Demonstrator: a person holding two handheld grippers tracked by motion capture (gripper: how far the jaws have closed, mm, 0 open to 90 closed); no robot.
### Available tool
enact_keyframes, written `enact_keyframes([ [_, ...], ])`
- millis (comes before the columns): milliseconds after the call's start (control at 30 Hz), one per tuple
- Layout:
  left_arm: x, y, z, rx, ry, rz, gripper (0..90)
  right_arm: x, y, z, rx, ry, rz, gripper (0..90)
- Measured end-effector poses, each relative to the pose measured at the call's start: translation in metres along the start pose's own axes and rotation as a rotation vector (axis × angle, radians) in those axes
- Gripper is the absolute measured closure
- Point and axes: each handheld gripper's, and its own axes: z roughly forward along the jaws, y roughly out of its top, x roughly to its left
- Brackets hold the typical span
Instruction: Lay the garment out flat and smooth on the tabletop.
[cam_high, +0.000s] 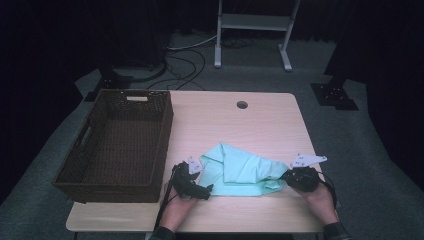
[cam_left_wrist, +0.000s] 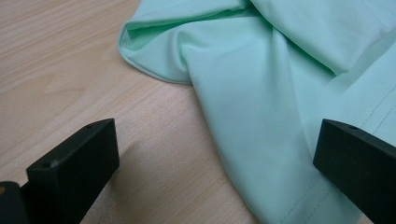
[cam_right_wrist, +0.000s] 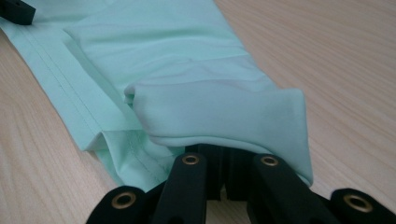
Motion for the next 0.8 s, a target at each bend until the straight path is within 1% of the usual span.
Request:
enact_keyframes([
  [333, 0.000, 0.000, 0.000, 0.000, 0.000, 0.000, 0.0, -0.003, -0.009, -0.011, -0.004, -0.013, 0.019, 87.3],
  [800, 0.000, 0.000, 0.000, 0.000, 0.000, 0.001, 0.0, -0.005, -0.022, -0.024, -0.008, -0.027, 0.034, 86.8],
])
